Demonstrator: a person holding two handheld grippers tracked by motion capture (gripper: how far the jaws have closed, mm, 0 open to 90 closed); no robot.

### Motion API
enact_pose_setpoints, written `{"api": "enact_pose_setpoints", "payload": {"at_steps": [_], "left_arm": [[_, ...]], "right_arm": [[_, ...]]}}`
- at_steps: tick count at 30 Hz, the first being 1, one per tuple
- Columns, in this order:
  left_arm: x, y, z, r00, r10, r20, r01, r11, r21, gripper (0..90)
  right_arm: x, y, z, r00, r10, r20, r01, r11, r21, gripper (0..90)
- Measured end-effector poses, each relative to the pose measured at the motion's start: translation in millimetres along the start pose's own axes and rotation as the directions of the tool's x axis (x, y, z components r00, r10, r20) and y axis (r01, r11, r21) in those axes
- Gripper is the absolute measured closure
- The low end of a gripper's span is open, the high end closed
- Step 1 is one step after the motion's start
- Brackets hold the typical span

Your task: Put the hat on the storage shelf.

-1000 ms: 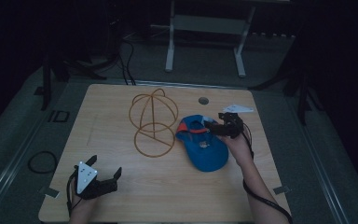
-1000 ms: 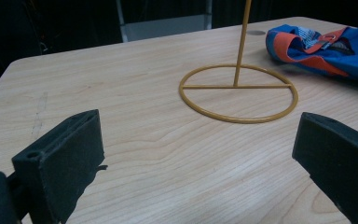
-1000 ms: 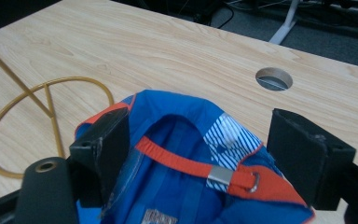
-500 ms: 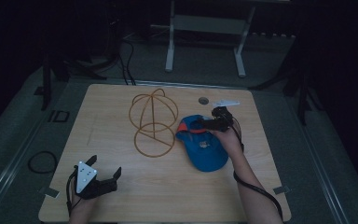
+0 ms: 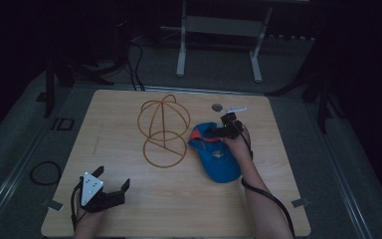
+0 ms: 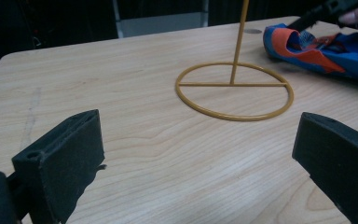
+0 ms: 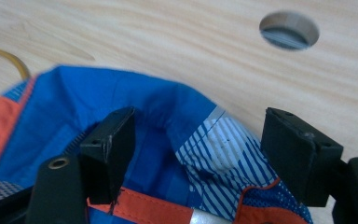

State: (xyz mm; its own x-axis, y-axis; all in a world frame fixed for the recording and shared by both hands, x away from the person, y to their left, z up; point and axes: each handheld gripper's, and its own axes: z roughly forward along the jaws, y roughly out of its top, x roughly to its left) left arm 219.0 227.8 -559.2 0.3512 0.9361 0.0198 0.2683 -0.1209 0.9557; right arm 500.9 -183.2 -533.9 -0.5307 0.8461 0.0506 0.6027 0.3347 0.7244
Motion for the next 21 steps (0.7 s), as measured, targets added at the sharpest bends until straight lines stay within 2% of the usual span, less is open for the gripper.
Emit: {"api": "enact_pose_setpoints", "payload": {"at_steps": [3,8,11,16,17,21], "left_arm": [[0.8,-0.2,-0.3,1.0000,-0.002,-0.002,0.002,1.0000,0.000,2.3],[0.7,-0.3,0.0,1.0000,-0.001,-0.001,0.001,1.0000,0.003,2.3],[0.2,-0.7,0.5,1.0000,-0.004,0.001,0.004,1.0000,0.007,2.3],[0.9,-1.3,1.2,1.0000,-0.005,0.008,0.005,0.9999,0.013,2.3],[0.7,-1.4,1.3,1.0000,-0.005,0.005,0.005,0.9999,0.014,2.3],[0.4,-1.7,1.6,0.9999,-0.007,0.009,0.006,0.9999,0.015,2.3]], "right_arm": [[1.2,-3.7,7.4,0.9998,-0.016,0.008,0.016,0.999,0.032,26.2],[3.5,-6.9,13.7,0.9992,-0.030,0.027,0.029,0.998,0.052,26.7],[4.0,-10.4,19.6,0.9974,-0.058,0.043,0.054,0.995,0.081,27.8],[2.9,-11.8,20.7,0.9973,-0.054,0.050,0.050,0.996,0.077,29.5],[2.9,-12.4,20.4,0.9973,-0.049,0.055,0.045,0.996,0.071,31.5],[1.3,-15.8,16.8,0.9966,-0.028,0.077,0.025,0.999,0.043,49.4]]}}
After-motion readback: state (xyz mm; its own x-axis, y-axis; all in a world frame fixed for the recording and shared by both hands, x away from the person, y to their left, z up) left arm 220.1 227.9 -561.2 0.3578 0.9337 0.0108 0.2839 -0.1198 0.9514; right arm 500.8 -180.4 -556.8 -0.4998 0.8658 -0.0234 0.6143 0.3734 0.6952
